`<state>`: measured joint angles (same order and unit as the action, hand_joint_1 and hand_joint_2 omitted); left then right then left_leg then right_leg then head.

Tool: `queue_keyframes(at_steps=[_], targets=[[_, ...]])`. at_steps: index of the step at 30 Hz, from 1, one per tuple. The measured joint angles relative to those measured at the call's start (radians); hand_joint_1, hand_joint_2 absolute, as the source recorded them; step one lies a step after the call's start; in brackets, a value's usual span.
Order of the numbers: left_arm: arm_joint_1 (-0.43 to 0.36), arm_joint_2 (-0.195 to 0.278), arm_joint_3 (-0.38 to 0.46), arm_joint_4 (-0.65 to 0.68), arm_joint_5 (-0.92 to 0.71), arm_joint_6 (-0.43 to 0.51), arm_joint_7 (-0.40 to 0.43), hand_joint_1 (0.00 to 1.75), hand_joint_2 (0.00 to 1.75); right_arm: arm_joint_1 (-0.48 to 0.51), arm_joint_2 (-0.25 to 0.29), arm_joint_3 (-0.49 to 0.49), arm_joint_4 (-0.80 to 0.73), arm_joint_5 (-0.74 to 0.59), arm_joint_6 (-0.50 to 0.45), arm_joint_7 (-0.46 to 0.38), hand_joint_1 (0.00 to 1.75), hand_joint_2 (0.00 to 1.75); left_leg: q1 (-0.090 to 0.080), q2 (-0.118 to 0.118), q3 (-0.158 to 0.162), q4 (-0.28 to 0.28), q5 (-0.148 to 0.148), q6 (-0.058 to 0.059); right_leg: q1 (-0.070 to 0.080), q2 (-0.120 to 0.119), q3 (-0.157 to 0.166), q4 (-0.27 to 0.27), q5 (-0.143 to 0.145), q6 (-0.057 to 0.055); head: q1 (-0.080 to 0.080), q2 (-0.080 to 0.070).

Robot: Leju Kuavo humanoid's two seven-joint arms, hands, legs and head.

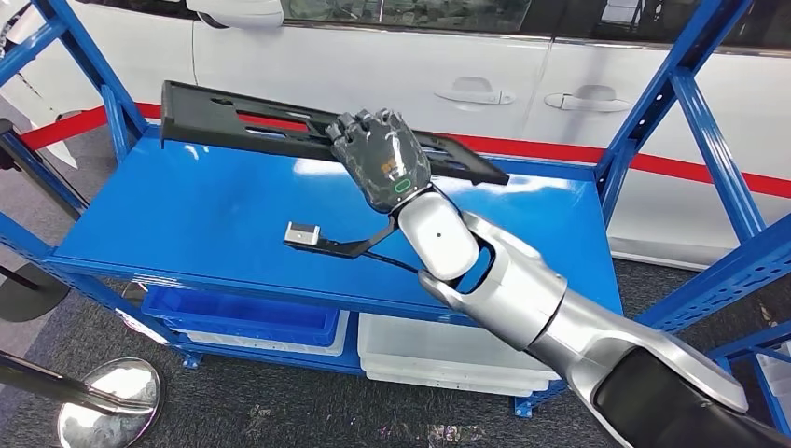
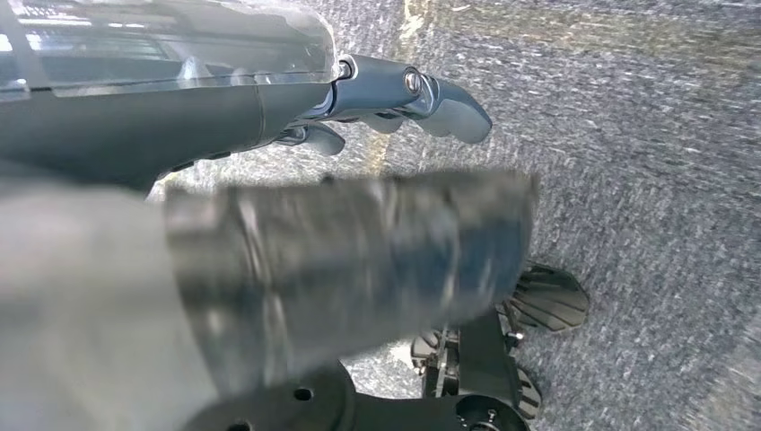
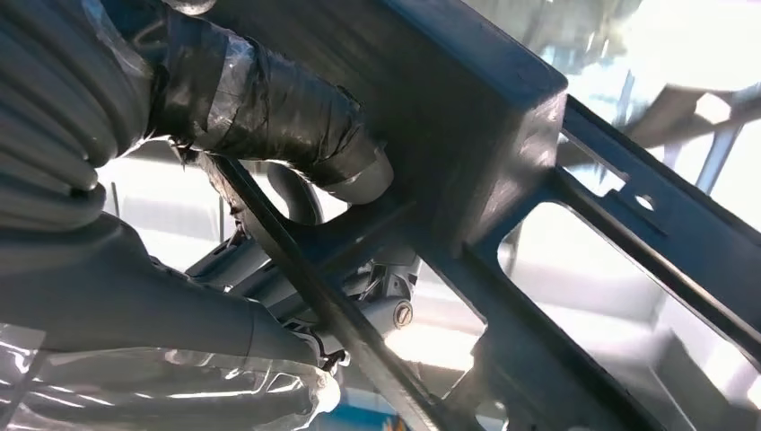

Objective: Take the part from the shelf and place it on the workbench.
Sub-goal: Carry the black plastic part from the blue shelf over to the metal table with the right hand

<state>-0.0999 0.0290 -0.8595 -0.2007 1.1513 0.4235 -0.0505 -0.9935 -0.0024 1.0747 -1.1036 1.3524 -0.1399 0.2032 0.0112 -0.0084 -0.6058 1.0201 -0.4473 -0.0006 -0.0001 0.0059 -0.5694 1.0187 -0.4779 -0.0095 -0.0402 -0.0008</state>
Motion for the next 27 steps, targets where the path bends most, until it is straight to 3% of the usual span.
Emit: queue_keyframes(at_steps=[5,10,16,27], targets=[[0.0,0.0,0.0,0.0,0.002,0.003,-0.004,0.0,1.75,-0.057,-0.041,0.015,-0.166,0.072,0.091,-0.06,1.75,1.75,0.0,0.0,0.0,0.0,0.0,0.0,0.0,0.0,0.0,0.0,0.0,0.0,0.0,0.0],[0.0,0.0,0.0,0.0,-0.006,0.011,-0.004,0.0,1.75,-0.146,-0.1,0.069,-0.33,0.203,0.104,-0.028,1.75,1.75,0.0,-0.001,-0.001,0.0,0.0,0.0,0.0,0.0,-0.001,0.0,0.0,0.0,0.0,0.0],[0.001,0.0,0.0,0.0,-0.011,0.012,0.0,0.0,1.75,-0.31,-0.196,0.099,-0.512,0.215,0.128,-0.034,1.75,1.75,0.0,0.0,0.0,0.0,0.0,0.0,-0.001,0.0,0.0,0.0,0.0,0.0,0.0,0.0],[-0.001,0.0,0.0,0.0,-0.018,0.01,-0.016,0.0,1.75,-0.369,-0.284,0.121,-0.661,0.215,0.15,-0.044,1.75,1.75,-0.001,0.0,0.001,0.0,0.0,0.0,-0.001,0.0,0.001,-0.001,0.0,0.0,0.0,0.0]])
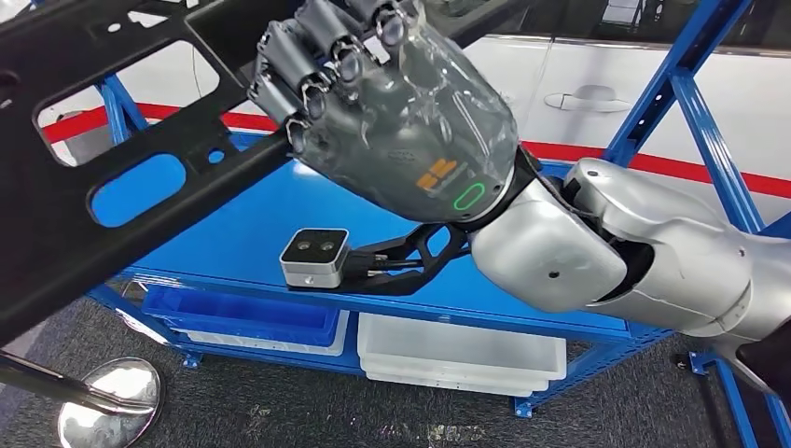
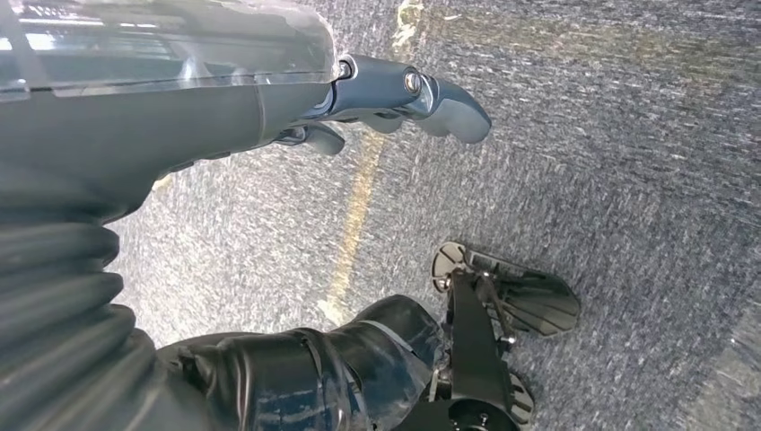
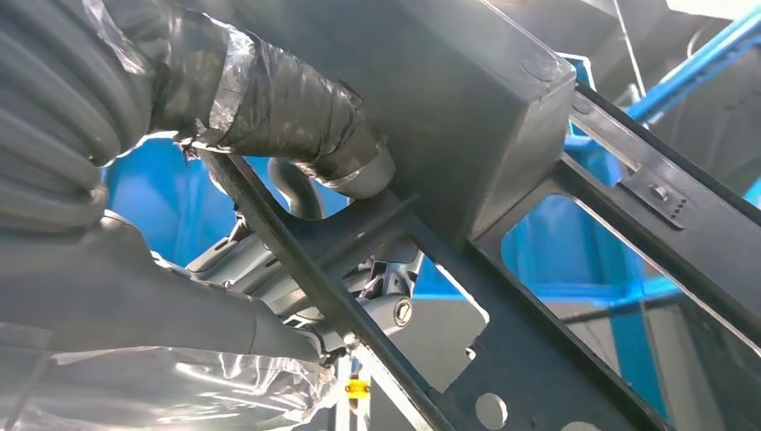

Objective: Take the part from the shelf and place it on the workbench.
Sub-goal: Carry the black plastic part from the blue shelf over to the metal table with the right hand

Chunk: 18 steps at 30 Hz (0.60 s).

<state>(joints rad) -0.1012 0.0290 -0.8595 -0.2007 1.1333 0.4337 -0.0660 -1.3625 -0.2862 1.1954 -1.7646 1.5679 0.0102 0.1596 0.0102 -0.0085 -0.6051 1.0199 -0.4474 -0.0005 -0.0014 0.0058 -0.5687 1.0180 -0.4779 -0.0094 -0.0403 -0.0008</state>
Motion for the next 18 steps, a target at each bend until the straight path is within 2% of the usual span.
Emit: queue_keyframes(at_steps=[8,18], targets=[[-0.001,0.0,0.0,0.0,-0.002,-0.008,-0.01,0.0,1.75,0.001,-0.034,0.03,-0.029,0.0,-0.007,0.004,1.75,1.75,0.0,0.0,0.0,-0.001,0.0,0.0,0.0,0.0,0.0,0.0,0.0,0.0,0.0,0.0],[-0.002,0.0,0.0,0.0,-0.011,-0.011,-0.02,0.0,1.75,0.032,-0.039,0.035,-0.042,0.0,-0.002,-0.018,1.75,1.75,0.0,0.0,0.0,-0.001,0.0,0.0,0.0,0.0,0.0,0.0,0.0,0.0,0.0,0.0]])
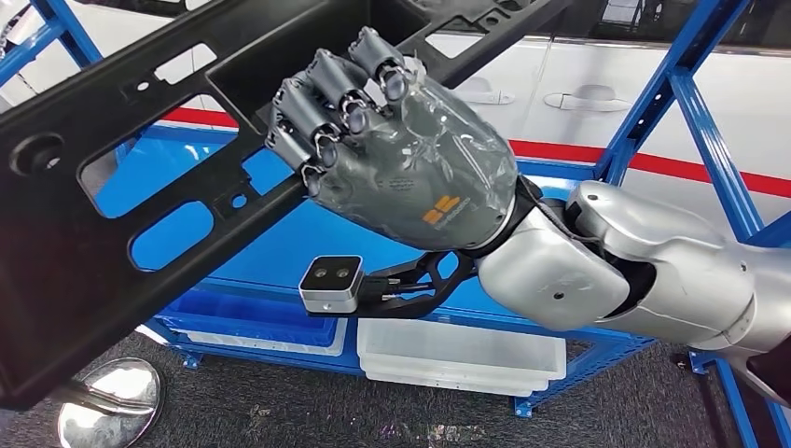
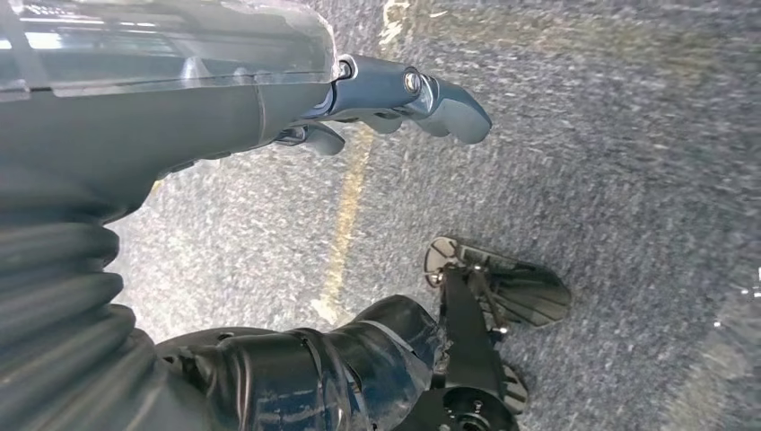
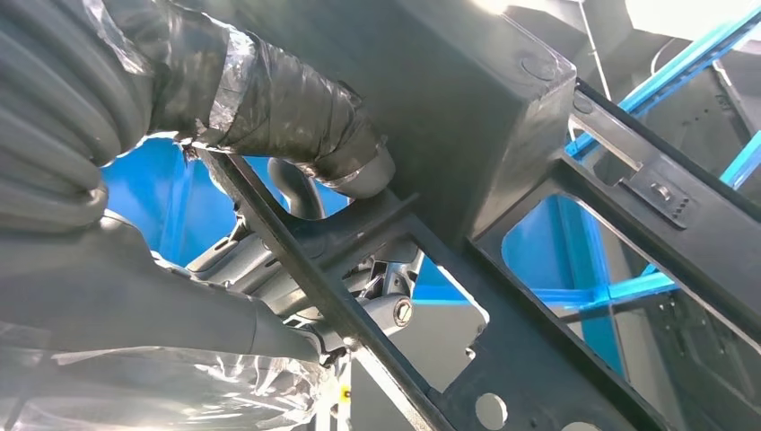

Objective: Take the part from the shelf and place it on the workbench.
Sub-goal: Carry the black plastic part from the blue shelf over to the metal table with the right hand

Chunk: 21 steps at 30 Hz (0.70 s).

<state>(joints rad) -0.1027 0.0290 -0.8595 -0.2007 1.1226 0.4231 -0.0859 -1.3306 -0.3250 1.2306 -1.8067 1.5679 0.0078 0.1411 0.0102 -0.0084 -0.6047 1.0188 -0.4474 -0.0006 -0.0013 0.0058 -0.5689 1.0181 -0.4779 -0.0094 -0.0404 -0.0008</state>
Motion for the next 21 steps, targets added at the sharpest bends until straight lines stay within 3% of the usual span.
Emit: queue_keyframes(at_steps=[21], targets=[[0.0,0.0,0.0,0.0,0.01,0.002,0.003,0.0,1.75,0.058,-0.008,0.0,-0.002,0.0,0.008,-0.037,1.75,1.75,0.0,0.0,0.0,0.0,0.0,0.0,0.0,0.0,0.0,0.0,0.0,0.0,0.0,0.0]])
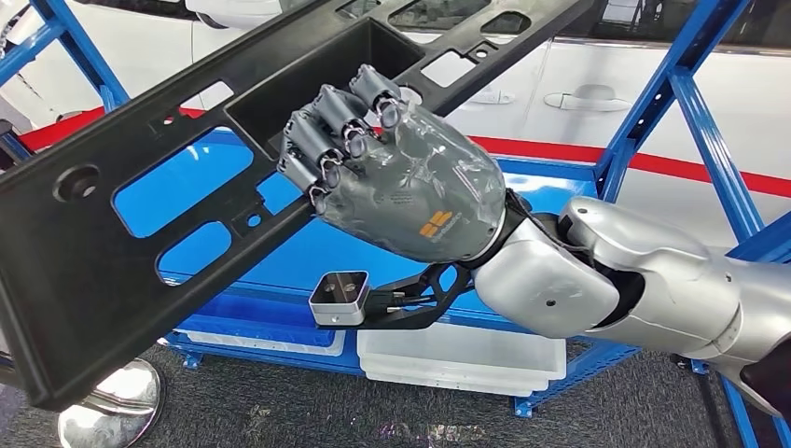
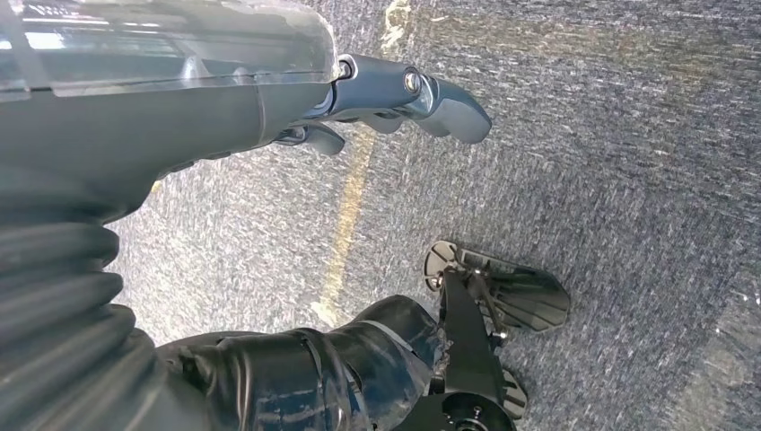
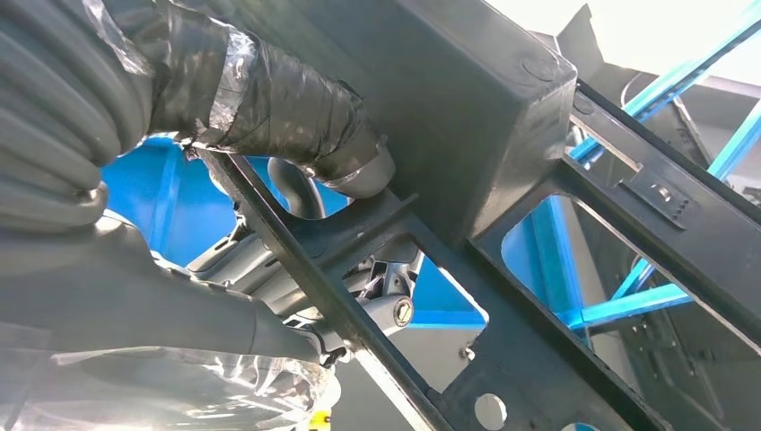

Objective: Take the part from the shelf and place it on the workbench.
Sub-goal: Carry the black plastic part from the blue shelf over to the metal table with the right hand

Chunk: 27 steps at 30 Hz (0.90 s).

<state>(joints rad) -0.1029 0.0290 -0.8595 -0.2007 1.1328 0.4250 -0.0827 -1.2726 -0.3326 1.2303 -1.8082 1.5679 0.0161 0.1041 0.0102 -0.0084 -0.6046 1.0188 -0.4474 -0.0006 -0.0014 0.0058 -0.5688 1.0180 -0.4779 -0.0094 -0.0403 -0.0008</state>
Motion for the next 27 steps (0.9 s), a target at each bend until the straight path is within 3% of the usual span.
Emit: queue_keyframes(at_steps=[14,19,22,24,27], targets=[[0.0,0.0,0.0,0.0,-0.009,0.008,0.003,0.0,1.75,0.018,0.0,0.0,0.006,0.0,0.002,0.003,1.75,1.75,-0.001,0.0,-0.001,0.003,-0.001,0.001,-0.003,0.0,0.0,-0.002,0.001,0.002,0.0,0.0],[0.0,0.0,0.0,0.0,-0.009,0.013,0.006,0.0,1.75,0.018,0.0,0.0,0.009,0.0,0.003,0.005,1.75,1.75,-0.006,-0.001,-0.003,0.007,-0.004,0.008,-0.008,0.0,0.001,-0.003,0.001,0.007,0.0,0.0],[-0.001,0.0,0.0,0.0,-0.009,0.017,0.006,0.0,1.75,0.019,-0.001,-0.001,0.01,0.0,0.004,0.007,1.75,1.75,-0.002,0.0,0.007,-0.011,0.002,0.02,-0.008,0.0,0.008,-0.005,-0.002,0.017,0.0,0.0],[-0.002,0.0,0.0,0.0,-0.009,0.019,0.005,0.0,1.75,0.019,-0.003,-0.001,0.011,0.0,0.004,0.008,1.75,1.75,0.006,0.003,0.022,-0.032,0.01,0.029,-0.008,-0.001,-0.015,0.049,-0.035,0.023,0.004,0.0],[-0.003,0.0,0.0,0.0,-0.009,0.019,0.004,0.0,1.75,0.024,-0.007,-0.002,0.012,0.0,0.004,0.008,1.75,1.75,0.008,0.005,0.028,-0.037,0.011,0.033,-0.014,-0.002,-0.113,0.229,-0.104,0.03,0.009,0.0]])
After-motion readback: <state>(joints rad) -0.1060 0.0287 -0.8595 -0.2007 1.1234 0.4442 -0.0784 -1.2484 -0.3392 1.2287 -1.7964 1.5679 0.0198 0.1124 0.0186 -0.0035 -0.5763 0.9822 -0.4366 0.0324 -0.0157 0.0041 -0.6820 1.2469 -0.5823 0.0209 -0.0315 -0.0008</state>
